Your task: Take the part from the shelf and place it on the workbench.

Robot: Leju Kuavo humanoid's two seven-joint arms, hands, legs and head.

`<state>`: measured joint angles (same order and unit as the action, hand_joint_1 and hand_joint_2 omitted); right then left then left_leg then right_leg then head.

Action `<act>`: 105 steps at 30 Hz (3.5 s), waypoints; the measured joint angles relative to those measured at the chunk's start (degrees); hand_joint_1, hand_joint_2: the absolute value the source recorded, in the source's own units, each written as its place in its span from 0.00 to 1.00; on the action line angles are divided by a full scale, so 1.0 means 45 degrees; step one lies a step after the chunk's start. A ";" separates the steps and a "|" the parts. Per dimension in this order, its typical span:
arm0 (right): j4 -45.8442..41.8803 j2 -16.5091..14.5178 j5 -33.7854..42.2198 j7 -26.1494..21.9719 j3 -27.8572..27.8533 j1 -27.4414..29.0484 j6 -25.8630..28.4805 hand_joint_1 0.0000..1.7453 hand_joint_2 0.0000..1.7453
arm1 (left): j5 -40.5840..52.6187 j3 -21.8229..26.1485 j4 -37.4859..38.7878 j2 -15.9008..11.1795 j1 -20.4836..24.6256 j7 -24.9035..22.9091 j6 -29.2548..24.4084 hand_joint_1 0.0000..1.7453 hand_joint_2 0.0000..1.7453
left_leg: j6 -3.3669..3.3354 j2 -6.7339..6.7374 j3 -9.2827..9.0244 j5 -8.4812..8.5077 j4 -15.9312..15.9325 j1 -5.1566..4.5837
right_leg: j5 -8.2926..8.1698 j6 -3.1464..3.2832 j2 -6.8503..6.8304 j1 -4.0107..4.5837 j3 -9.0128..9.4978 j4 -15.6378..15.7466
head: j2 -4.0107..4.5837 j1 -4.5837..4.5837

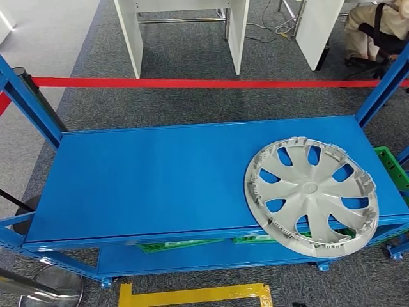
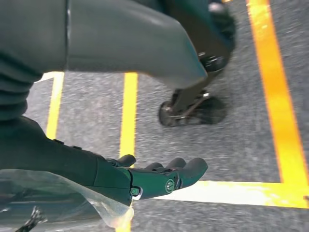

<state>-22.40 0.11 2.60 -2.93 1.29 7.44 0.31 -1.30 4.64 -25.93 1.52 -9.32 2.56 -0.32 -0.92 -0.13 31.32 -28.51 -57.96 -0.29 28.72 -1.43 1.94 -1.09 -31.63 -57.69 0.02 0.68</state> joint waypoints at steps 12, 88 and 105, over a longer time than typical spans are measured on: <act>0.0869 0.0341 0.2440 -0.1206 0.0325 -0.0548 0.0710 0.00 1.00 | 0.1473 0.3656 0.0226 0.0550 0.0533 0.1073 -0.1760 0.00 1.00 | 0.0000 -0.0001 0.0005 -0.0001 0.0000 0.0002 | 0.0002 0.0000 -0.0001 0.0003 -0.0004 -0.0001 | 0.0000 0.0002; -1.4257 0.3341 -0.9143 -0.3284 0.5487 0.1383 0.8717 0.00 1.00 | 0.7404 0.7967 0.3004 0.2336 0.2533 0.4231 -0.4887 0.00 1.00 | -0.0001 -0.0005 0.0006 -0.0001 -0.0005 0.0001 | -0.0001 -0.0003 -0.0004 0.0002 -0.0006 -0.0002 | 0.0000 0.0005; -1.5559 0.4614 -1.1115 0.0629 0.5682 0.1960 0.8723 0.00 1.00 | 0.7604 0.7918 0.3088 0.2092 0.2562 0.4185 -0.4680 0.00 1.00 | -0.0002 -0.0005 0.0005 -0.0001 -0.0007 -0.0003 | -0.0002 -0.0005 -0.0005 -0.0003 -0.0004 0.0000 | 0.0000 0.0004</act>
<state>-92.42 20.88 -47.41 -0.10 26.86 16.26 39.57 32.92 40.28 -12.03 10.93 2.21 21.39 -21.38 -0.93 -0.15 31.35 -28.51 -57.99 -0.30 28.71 -1.45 1.92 -1.10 -31.65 -57.69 0.02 0.69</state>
